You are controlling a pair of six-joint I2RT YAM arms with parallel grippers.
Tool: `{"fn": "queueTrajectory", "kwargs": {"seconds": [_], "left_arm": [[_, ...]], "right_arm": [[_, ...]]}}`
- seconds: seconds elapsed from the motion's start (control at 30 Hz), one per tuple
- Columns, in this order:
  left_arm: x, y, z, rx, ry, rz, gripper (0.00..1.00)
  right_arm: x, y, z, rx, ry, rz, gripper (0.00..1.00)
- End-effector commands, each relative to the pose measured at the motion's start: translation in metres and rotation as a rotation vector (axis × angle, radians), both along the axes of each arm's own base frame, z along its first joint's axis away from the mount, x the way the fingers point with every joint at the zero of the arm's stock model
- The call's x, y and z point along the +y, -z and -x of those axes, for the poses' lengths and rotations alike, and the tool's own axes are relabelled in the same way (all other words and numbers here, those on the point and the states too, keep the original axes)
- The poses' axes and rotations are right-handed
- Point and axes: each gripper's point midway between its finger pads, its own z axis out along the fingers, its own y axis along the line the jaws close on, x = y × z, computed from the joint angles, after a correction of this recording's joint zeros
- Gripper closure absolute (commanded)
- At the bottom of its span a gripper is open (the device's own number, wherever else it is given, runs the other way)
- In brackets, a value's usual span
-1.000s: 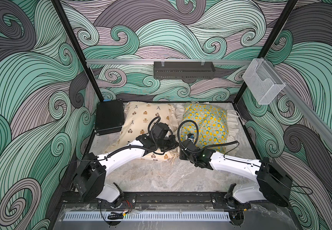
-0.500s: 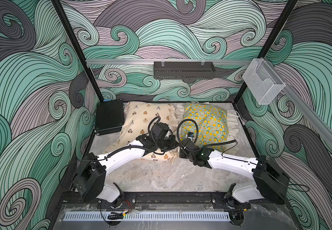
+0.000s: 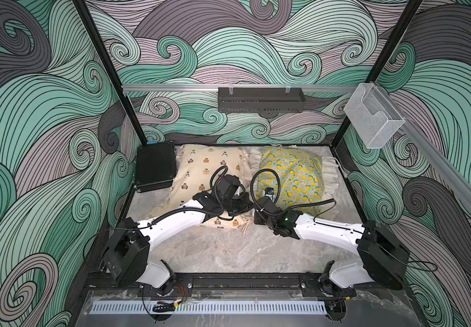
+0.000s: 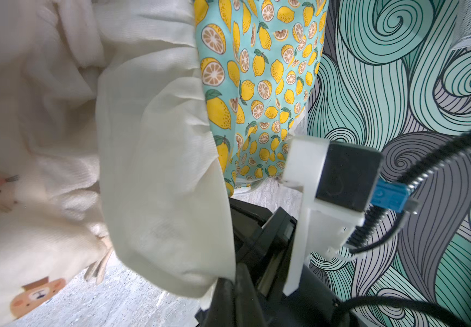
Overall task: Zip up pillowcases
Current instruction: Zip the zipper on the pillowcase.
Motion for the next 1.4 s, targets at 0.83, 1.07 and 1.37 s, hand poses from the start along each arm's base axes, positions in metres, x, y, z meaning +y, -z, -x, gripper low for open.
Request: {"fn": "queueTrajectory", "kwargs": {"seconds": [0.83,1.07,1.37], "left_arm": [[0.02,0.017,-0.024,-0.04,-0.058,-0.06,1.0],[0.012,0.025,-0.013,-0.012,-0.052,0.022,0.92],[0.016,0.024,0.003,0.058,-0.105,0.103,0.55]], "right_arm": [[-0.001,-0.019,0.056,0.194,-0.285,-0.135,0.97],[-0.003,-0.027,0.058,0.196,-0.306,-0.168,0.97],[-0.009,-0.028,0.061,0.197,-0.299,-0.183,0.97]]}}
